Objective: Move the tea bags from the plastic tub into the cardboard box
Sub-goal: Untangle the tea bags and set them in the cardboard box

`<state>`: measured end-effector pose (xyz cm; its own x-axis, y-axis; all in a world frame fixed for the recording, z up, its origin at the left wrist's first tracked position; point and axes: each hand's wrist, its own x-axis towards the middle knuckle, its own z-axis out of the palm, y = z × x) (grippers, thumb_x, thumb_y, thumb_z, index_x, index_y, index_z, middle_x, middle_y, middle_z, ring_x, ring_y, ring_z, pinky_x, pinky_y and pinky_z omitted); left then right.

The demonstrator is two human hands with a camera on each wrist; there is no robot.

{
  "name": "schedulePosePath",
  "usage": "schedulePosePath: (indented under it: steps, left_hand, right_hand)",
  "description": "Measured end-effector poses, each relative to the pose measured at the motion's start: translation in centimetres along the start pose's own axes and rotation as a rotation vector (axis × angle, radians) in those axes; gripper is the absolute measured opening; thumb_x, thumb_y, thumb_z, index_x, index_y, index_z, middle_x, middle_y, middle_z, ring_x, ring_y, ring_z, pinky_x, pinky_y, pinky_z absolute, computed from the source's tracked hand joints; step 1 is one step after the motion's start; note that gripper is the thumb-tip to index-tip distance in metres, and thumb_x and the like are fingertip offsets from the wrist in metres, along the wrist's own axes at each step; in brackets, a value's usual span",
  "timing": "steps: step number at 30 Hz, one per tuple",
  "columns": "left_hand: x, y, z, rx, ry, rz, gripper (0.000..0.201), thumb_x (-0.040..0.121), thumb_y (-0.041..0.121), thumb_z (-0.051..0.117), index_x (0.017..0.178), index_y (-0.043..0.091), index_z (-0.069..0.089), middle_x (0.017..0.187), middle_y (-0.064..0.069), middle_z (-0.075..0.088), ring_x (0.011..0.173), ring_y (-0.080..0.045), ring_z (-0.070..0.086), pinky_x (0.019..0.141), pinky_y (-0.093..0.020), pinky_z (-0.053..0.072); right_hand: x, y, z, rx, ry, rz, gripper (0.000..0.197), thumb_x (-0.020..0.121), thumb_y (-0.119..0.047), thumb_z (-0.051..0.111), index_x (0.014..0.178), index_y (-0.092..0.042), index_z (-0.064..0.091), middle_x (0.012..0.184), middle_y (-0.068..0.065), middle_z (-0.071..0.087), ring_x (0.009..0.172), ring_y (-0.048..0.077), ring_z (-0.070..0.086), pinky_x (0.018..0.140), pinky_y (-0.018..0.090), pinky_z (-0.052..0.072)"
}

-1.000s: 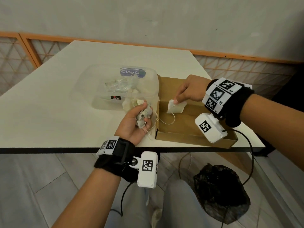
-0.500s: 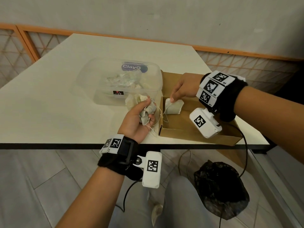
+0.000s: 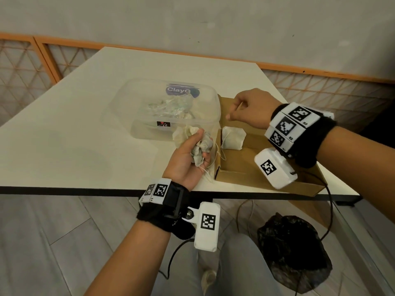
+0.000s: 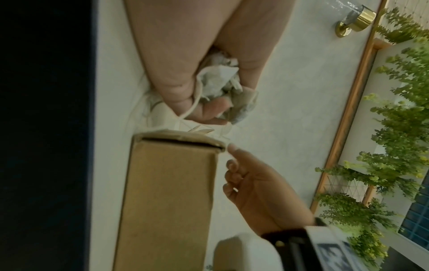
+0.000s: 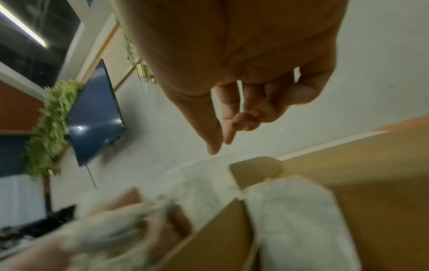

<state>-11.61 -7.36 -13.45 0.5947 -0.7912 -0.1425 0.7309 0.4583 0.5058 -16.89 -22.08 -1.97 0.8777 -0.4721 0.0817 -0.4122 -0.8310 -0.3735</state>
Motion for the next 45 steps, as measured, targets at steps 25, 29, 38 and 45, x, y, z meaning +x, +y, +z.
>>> schedulePosePath:
  steps: [25, 29, 38, 45]
  left_hand:
    - [-0.9, -0.2, 0.8, 0.218, 0.035, 0.093, 0.014, 0.082, 0.014, 0.066, 0.095, 0.015, 0.064, 0.074, 0.004, 0.064, 0.060, -0.002, 0.055, 0.044, -0.010, 0.035]
    - [-0.9, -0.2, 1.0, 0.228, 0.100, 0.091, 0.012, 0.083, 0.005, 0.063, 0.091, 0.015, 0.062, 0.075, 0.003, 0.063, 0.059, -0.003, 0.054, 0.043, -0.011, 0.032]
    - [-1.2, -0.6, 1.4, 0.361, 0.027, 0.094, 0.022, 0.072, 0.003, 0.066, 0.090, 0.014, 0.064, 0.071, -0.001, 0.059, 0.052, -0.006, 0.049, 0.038, -0.014, 0.034]
    - [-1.1, -0.4, 1.4, 0.306, 0.030, 0.072, 0.021, 0.078, 0.004, 0.067, 0.096, 0.012, 0.060, 0.077, -0.002, 0.058, 0.055, -0.006, 0.049, 0.038, -0.014, 0.033]
  right_hand:
    - [-4.8, -0.1, 4.8, 1.273, -0.217, 0.204, 0.023, 0.080, 0.009, 0.060, 0.098, -0.005, 0.053, 0.077, 0.012, 0.065, 0.059, 0.013, 0.069, 0.062, 0.023, 0.059]
    - [-4.9, -0.3, 4.7, 1.192, -0.237, 0.189, 0.033, 0.080, 0.004, 0.063, 0.107, -0.012, 0.052, 0.084, 0.012, 0.059, 0.059, 0.012, 0.065, 0.057, 0.022, 0.057]
    - [-3.9, -0.4, 2.3, 0.767, -0.293, 0.023, 0.008, 0.082, -0.009, 0.065, 0.085, -0.016, 0.063, 0.077, -0.003, 0.060, 0.053, -0.004, 0.056, 0.046, 0.007, 0.039]
    - [-3.2, 1.2, 0.1, 0.597, -0.211, 0.005, 0.010, 0.078, -0.014, 0.071, 0.072, -0.021, 0.067, 0.058, -0.011, 0.065, 0.057, 0.000, 0.057, 0.057, 0.014, 0.042]
